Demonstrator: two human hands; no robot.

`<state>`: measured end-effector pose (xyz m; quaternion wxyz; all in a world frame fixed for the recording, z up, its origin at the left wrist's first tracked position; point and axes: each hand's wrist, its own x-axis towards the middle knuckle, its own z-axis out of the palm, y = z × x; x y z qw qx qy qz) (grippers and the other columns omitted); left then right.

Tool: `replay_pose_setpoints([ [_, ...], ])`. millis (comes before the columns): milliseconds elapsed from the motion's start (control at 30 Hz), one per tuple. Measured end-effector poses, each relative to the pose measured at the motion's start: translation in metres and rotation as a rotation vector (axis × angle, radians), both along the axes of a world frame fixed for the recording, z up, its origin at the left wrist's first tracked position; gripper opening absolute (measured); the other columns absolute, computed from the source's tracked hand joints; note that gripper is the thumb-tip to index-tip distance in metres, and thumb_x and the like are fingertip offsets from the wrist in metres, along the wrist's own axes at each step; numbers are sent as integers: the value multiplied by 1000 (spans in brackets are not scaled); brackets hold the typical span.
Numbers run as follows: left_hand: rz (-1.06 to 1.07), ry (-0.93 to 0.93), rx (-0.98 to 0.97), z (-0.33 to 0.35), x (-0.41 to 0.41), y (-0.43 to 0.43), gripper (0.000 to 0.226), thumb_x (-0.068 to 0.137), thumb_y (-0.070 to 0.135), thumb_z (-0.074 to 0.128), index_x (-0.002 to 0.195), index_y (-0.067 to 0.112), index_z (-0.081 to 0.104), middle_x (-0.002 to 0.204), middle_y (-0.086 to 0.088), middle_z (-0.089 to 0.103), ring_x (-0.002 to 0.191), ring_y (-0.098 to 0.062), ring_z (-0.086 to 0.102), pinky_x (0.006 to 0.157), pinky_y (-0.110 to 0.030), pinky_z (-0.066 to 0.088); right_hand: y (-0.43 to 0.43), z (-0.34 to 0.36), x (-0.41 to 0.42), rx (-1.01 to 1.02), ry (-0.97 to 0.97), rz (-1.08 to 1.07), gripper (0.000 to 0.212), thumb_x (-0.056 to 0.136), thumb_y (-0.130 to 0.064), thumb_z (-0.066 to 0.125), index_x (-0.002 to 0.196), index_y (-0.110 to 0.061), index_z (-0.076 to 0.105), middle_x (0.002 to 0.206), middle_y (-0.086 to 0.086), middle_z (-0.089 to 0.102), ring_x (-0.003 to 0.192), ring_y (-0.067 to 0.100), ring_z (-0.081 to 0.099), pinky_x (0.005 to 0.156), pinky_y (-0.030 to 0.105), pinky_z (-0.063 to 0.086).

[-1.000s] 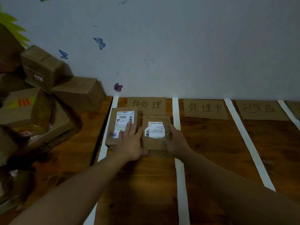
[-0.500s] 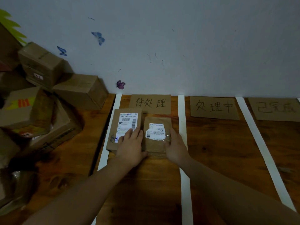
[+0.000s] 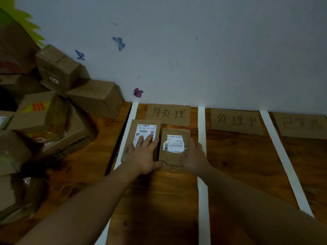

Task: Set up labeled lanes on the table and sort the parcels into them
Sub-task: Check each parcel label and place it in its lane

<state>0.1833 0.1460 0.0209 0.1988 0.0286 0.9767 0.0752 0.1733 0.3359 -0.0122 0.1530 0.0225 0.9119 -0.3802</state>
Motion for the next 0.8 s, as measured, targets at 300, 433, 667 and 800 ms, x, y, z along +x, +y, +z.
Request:
replay_pose_setpoints([
  [300, 245, 119, -5, 89, 38, -137, 84, 82, 72, 42, 150, 35, 11, 160, 1, -3, 146, -23, -8, 115, -57, 4, -99, 101, -3, 307, 176, 401, 56, 95, -45, 46, 146, -23, 33, 147, 8, 37, 133, 28, 35, 108, 44, 31],
  [433, 313, 253, -69, 125, 84, -232, 78, 86, 64, 45, 150, 31, 14, 160, 0, 1, 146, -23, -6, 115, -56, 6, -191, 126, 24, 275, 212, 507, 60, 94, -45, 48, 145, -17, 33, 147, 14, 35, 134, 32, 34, 109, 40, 31],
  [667, 494, 407, -67, 145, 171, -395, 74, 85, 56, 53, 148, 30, 22, 158, -3, 12, 145, -28, 6, 114, -54, 15, -349, 154, 84, 198, 189, 615, 62, 94, -47, 48, 148, -22, 30, 150, 12, 31, 138, 30, 29, 111, 37, 28],
  [800, 673, 373, 162, 138, 194, -455, 68, 79, 48, 62, 140, 29, 39, 145, -8, 40, 133, -31, 35, 108, -47, 33, -408, 158, 101, 176, 160, 550, 67, 91, -49, 53, 147, -21, 30, 150, 9, 31, 135, 29, 33, 109, 37, 32],
])
